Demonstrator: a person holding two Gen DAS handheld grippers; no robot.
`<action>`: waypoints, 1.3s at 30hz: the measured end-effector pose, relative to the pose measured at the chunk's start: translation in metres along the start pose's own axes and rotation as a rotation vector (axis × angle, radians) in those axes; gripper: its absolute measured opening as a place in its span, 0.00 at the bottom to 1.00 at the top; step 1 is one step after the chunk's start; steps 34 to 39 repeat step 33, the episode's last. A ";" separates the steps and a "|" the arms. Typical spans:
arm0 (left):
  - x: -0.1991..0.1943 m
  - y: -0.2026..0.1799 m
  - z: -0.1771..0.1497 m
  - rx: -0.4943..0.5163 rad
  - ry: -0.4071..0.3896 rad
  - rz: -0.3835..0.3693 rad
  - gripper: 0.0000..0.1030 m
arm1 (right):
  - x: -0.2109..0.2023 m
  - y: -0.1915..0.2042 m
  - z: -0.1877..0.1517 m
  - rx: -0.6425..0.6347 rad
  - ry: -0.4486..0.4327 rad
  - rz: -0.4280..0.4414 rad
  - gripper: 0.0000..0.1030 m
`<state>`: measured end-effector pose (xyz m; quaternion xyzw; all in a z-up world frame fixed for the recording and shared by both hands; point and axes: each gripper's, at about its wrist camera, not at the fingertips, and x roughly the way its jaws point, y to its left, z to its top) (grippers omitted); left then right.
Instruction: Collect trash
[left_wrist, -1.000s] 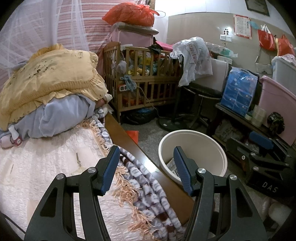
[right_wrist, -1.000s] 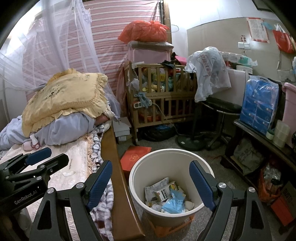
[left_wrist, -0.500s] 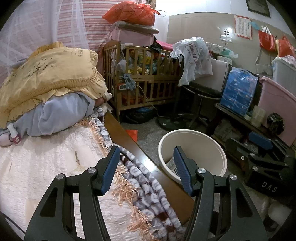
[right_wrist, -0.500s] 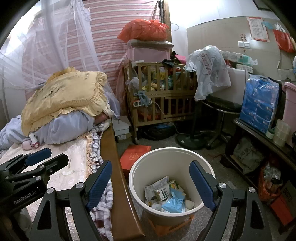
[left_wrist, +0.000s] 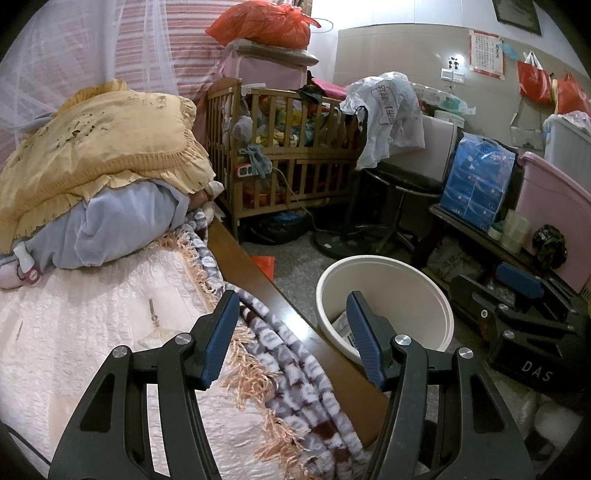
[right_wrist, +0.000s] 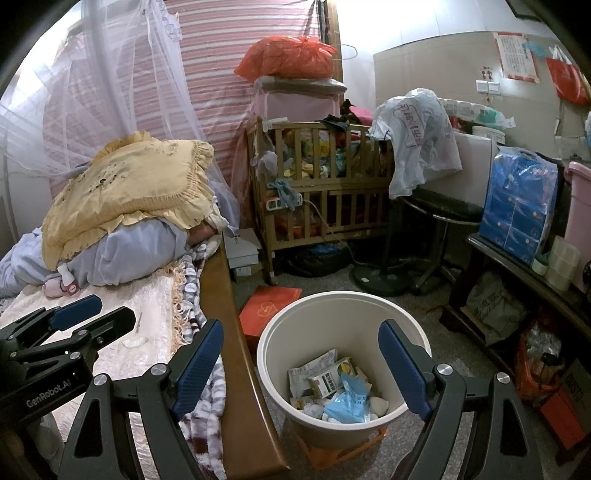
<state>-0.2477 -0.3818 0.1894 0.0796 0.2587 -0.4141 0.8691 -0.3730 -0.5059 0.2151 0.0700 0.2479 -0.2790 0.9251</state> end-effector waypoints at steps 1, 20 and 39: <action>0.000 0.000 0.000 0.000 0.000 0.000 0.57 | 0.000 0.000 0.000 0.000 0.000 0.001 0.82; 0.001 -0.012 -0.010 0.011 0.015 -0.016 0.57 | 0.001 -0.004 -0.004 -0.001 0.006 0.004 0.82; 0.000 -0.004 -0.006 0.011 0.016 -0.025 0.57 | 0.002 -0.005 -0.014 -0.015 0.025 0.014 0.82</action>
